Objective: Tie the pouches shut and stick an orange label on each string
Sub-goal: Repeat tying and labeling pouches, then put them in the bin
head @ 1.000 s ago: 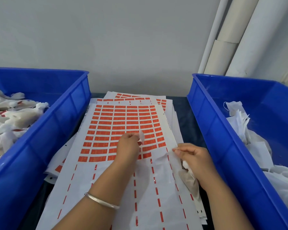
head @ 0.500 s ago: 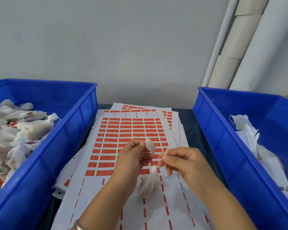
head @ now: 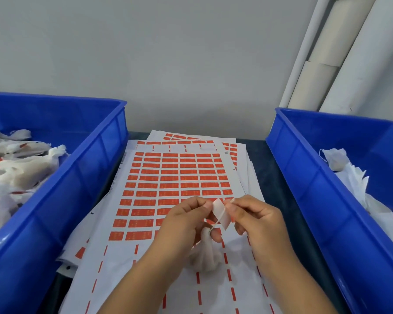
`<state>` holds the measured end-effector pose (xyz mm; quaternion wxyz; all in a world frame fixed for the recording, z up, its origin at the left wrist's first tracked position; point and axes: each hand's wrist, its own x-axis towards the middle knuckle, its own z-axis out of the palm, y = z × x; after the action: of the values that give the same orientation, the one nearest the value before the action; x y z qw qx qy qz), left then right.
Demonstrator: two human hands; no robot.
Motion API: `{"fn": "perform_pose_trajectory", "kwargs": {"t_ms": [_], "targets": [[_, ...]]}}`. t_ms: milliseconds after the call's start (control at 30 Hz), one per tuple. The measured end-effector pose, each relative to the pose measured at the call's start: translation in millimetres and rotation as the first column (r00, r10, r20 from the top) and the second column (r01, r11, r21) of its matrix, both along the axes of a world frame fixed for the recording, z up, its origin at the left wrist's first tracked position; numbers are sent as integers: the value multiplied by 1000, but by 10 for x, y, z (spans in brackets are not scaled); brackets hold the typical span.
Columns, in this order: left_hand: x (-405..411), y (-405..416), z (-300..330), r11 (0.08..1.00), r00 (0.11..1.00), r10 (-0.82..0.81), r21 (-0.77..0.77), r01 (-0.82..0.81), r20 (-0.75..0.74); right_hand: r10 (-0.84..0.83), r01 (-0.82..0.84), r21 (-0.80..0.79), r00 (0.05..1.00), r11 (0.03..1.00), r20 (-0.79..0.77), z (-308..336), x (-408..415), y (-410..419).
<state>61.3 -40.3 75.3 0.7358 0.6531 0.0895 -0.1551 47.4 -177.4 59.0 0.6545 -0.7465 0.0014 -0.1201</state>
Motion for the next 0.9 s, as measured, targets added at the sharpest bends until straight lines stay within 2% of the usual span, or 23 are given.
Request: {"fn": "perform_pose_trajectory", "kwargs": {"t_ms": [233,533,900], "targets": [[-29,4,2,1000,1000,6,-26,-6,17,-61,62,-20,998,998,12,-39,-4,-4],[-62,28,14,999,996,-35,-2,35,79,-90,92,44,995,995,-39,-72,8,-29],[-96,6,-34,976,974,-92,212,48,207,-74,90,128,990,988,-123,-99,-5,-70]]}}
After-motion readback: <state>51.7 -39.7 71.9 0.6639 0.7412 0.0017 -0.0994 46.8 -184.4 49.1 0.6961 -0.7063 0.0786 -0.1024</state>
